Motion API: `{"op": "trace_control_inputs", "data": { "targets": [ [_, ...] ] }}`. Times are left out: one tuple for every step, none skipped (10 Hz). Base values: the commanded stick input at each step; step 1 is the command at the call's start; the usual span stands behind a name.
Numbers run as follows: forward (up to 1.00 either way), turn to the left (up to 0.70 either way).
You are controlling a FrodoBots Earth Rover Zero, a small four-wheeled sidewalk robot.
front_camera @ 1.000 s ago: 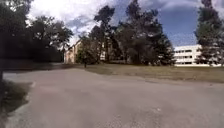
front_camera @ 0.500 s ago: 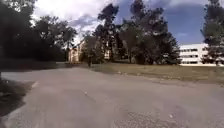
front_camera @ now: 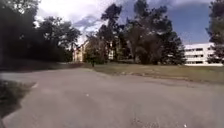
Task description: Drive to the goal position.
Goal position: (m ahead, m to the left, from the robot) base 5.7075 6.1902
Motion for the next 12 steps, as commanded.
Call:
{"op": "trace_control_inputs", "data": {
  "targets": [
    [0.45, 0.27],
    [0.45, 0.27],
    [0.45, 0.27],
    [0.45, 0.27],
    [0.45, 0.27],
    [0.45, 0.27],
    [0.45, 0.27],
    [0.45, 0.27],
    [0.45, 0.27],
    [0.45, 0.27],
    [0.45, 0.27],
    [0.45, 0.27]
  ]
}}
